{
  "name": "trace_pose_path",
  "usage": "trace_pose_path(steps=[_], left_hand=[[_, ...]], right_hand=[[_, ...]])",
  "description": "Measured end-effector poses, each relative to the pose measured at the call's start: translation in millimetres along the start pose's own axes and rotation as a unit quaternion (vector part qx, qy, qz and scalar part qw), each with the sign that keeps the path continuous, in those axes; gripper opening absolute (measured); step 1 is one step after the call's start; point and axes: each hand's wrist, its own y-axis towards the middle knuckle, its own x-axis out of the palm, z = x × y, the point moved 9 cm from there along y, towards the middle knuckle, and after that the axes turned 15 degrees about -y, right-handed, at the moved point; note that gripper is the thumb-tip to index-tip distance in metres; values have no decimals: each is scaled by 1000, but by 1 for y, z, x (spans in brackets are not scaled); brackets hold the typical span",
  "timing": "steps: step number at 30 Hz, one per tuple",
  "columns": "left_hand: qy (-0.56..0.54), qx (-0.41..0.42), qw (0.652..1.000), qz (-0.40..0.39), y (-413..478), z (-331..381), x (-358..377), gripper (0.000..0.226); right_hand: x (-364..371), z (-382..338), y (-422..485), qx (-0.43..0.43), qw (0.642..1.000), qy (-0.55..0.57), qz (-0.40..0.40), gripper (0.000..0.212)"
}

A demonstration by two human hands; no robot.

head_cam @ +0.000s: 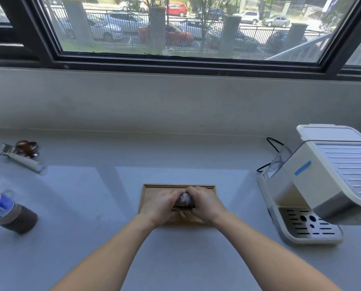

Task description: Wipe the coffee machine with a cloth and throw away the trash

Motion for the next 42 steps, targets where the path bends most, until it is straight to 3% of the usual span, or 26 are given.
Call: trace_pose_path(steps=[17, 29, 36, 42], left_hand=[[52, -68, 996, -35, 7, -33, 20, 64], [74, -98, 991, -52, 2, -36, 26, 71], [44, -104, 993, -37, -5, -36, 24, 81], [68, -95, 993, -7, -8, -20, 10, 82]], right_hand=[[28, 0, 17, 16, 1000, -5, -23, 38], [30, 4, 11, 23, 999, -21, -39, 55], [26, 10, 7, 24, 999, 1, -30, 51], [15, 14, 4, 33, 999, 4, 24, 44]])
